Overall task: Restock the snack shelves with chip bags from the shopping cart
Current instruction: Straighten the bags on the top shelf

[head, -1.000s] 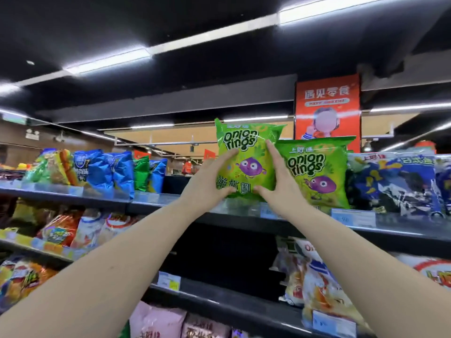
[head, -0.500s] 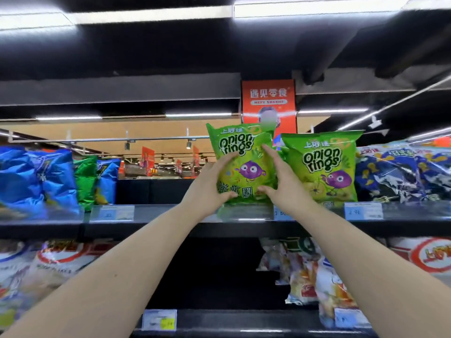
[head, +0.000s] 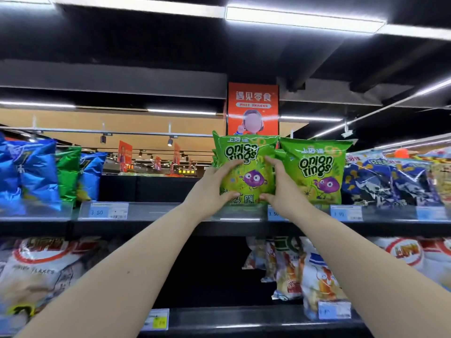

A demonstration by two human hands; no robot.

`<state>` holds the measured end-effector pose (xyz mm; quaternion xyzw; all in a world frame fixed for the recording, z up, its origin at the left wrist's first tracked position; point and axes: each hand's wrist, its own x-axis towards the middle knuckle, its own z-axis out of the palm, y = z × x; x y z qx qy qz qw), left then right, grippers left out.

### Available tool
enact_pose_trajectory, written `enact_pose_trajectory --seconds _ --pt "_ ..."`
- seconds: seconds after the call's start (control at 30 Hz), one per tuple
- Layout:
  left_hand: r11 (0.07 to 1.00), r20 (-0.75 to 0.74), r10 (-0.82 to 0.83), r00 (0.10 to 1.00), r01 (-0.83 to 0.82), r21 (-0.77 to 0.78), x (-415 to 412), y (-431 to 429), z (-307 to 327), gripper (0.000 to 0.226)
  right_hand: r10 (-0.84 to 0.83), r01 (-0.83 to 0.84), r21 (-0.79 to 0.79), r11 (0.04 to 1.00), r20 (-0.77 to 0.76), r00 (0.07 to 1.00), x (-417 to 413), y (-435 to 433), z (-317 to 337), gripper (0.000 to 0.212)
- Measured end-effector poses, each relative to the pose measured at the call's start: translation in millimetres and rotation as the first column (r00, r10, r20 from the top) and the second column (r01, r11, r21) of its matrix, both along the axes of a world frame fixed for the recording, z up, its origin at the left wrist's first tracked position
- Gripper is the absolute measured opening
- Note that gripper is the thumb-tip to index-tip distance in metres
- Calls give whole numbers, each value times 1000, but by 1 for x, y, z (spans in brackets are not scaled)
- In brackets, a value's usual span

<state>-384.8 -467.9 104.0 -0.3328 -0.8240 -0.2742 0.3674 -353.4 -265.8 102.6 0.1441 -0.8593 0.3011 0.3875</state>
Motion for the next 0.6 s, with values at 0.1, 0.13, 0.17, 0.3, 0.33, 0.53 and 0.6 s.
enact_pose_trajectory --seconds 0.1,0.13,0.17,0.3,0.33,0.53,0.6 --pt "999 15 34 999 -34 -1 -3 5 0 75 -29 29 22 999 6 1000 -4 -2 -1 96" --pt "999 20 37 999 -37 2 -3 6 -1 75 -24 24 22 999 14 1000 -5 -1 -2 95" --pt "999 20 36 999 -36 1 -4 6 -3 74 -19 18 21 1000 25 999 -5 0 -3 94" --pt "999 33 -31 999 32 -21 -2 2 -9 71 -22 17 58 998 80 997 1 8 -3 89" --pt "998 43 -53 998 55 -28 -2 0 -10 69 -26 19 83 996 93 995 4 10 -2 88" --pt "998 -30 64 998 -64 -21 9 -2 -5 48 -100 109 132 985 -74 992 19 10 -8 73" --pt "980 -251 198 947 -201 16 13 2 -5 50 -128 175 197 965 -230 965 18 7 -12 71"
